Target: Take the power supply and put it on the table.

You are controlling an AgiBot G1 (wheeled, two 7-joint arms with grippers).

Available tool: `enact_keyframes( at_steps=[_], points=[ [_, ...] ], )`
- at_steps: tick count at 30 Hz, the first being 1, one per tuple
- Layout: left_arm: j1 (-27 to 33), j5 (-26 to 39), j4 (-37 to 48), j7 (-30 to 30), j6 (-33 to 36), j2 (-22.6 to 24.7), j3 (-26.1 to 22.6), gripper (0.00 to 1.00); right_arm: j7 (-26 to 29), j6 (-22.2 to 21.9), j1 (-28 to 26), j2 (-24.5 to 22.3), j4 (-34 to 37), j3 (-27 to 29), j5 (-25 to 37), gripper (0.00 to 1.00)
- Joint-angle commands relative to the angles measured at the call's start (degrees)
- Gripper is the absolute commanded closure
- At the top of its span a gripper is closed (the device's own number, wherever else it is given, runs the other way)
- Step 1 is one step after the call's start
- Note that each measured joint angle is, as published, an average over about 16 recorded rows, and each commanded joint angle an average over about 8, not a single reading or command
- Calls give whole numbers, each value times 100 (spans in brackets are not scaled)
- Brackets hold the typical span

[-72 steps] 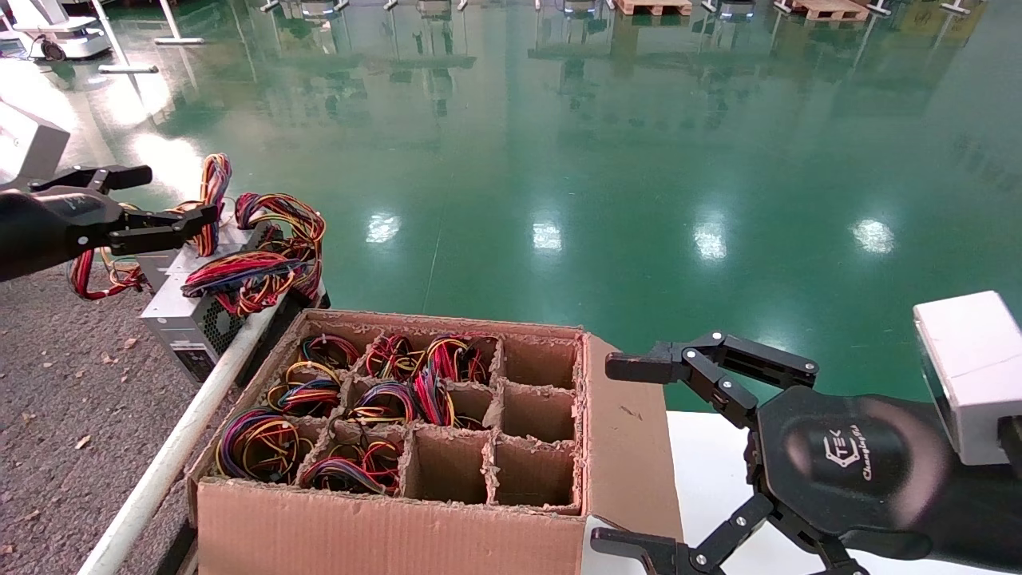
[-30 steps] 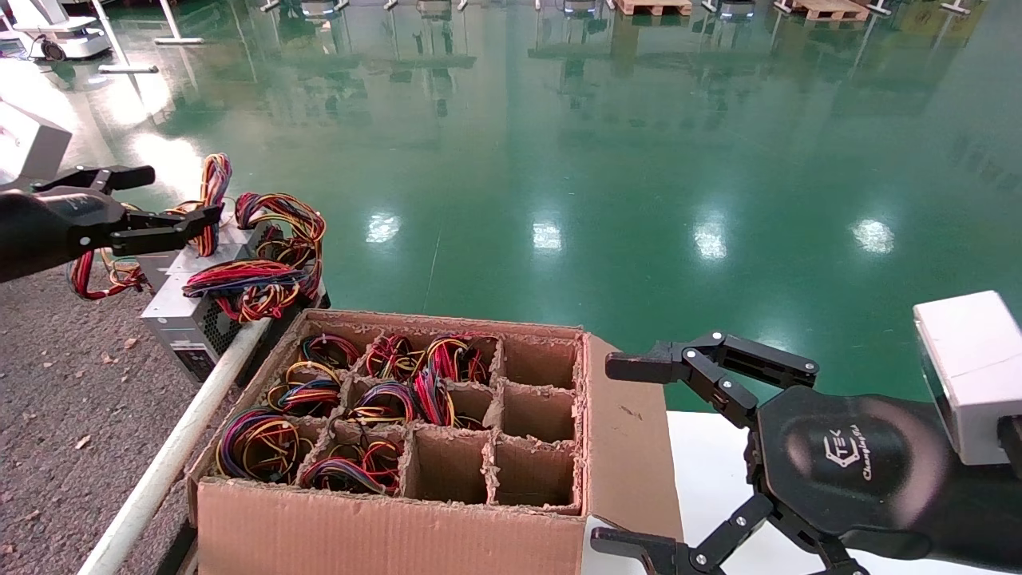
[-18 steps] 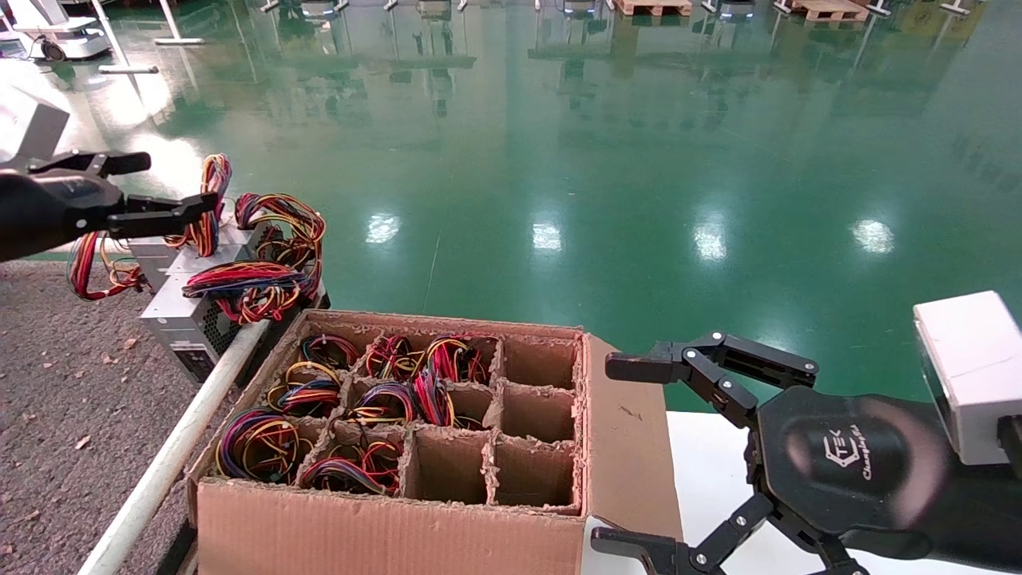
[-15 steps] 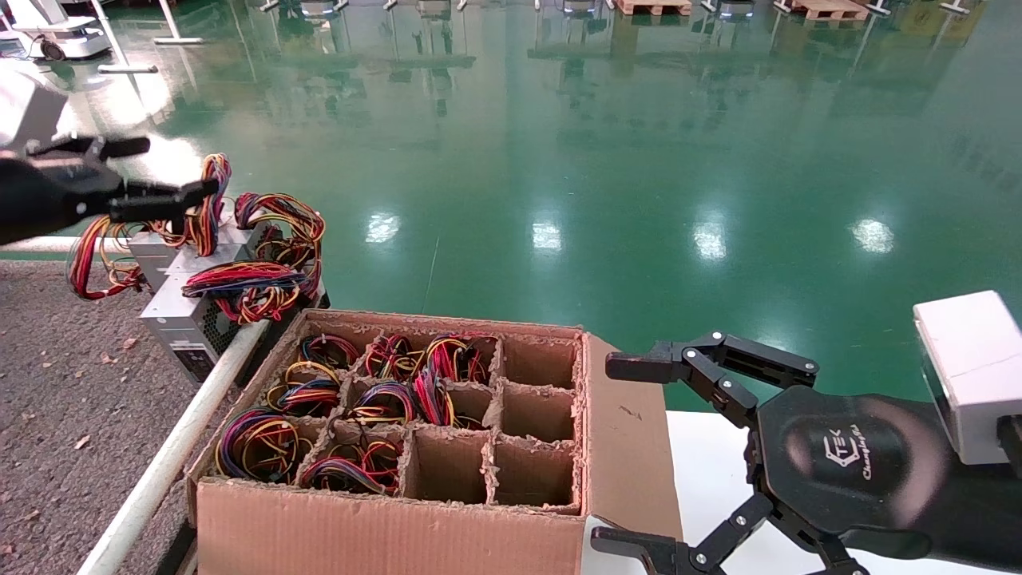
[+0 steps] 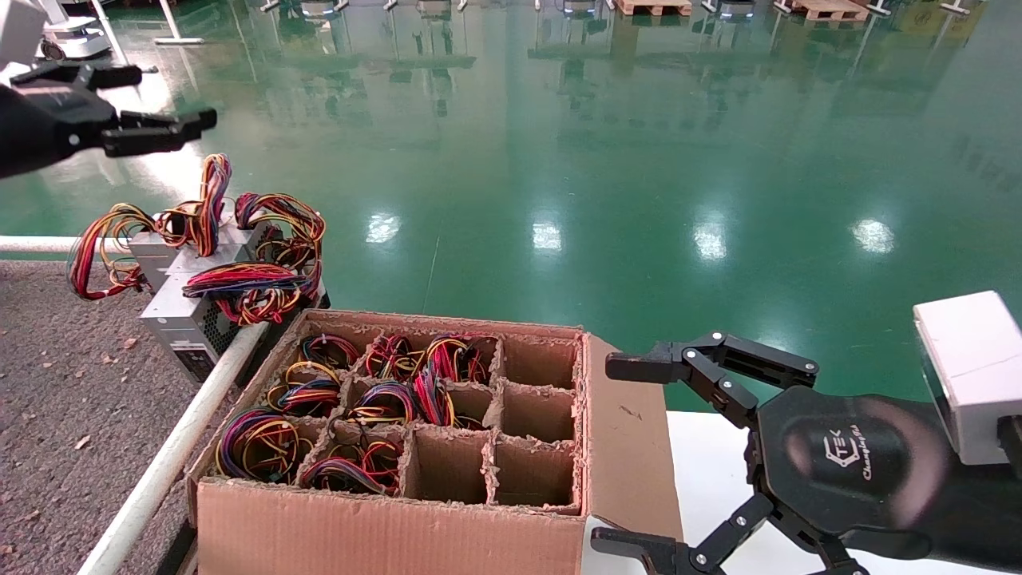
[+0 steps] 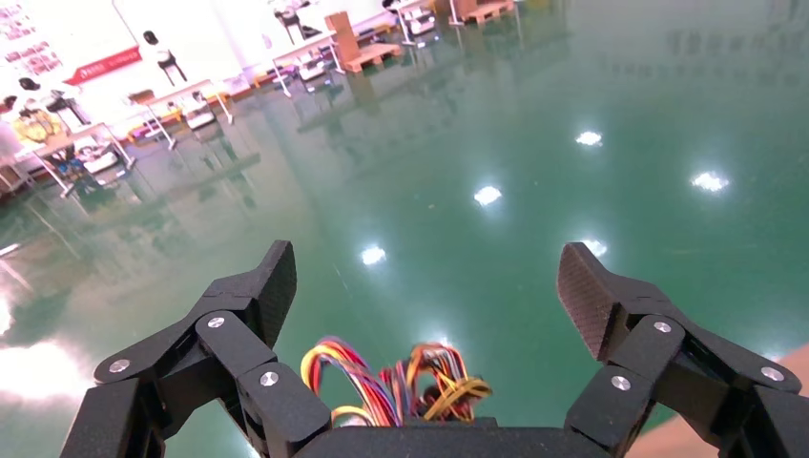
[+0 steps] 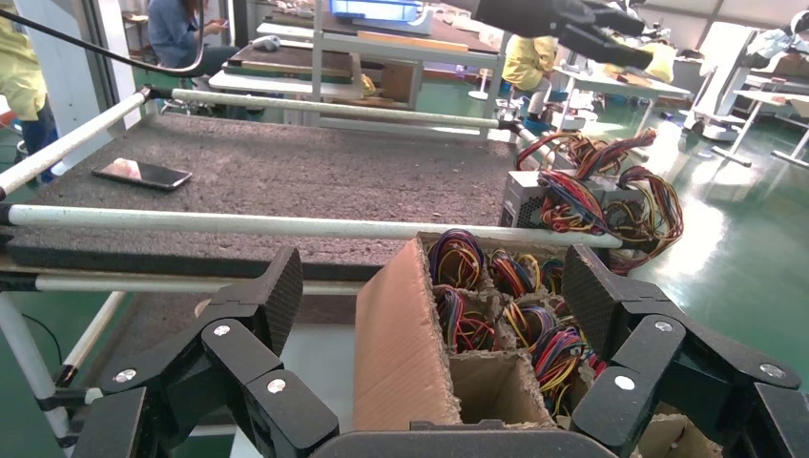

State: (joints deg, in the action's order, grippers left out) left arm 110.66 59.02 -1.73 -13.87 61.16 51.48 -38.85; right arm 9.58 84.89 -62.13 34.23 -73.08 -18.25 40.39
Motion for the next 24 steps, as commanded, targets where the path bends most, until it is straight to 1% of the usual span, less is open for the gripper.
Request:
enact_keyframes(
  at_steps=[1,15,24],
  points=[
    [56,-15,-6,17,-27,12,11,0,0,0,0,0,0,0,0,0],
    [227,35,-55,68,53,8,-25,0,-1,-2,0,-1,1,-2,0,0],
    [-137,-61,-602,256,249,-113,120,0,-2,-2,0,-1,3,-3,2,0]
  ],
)
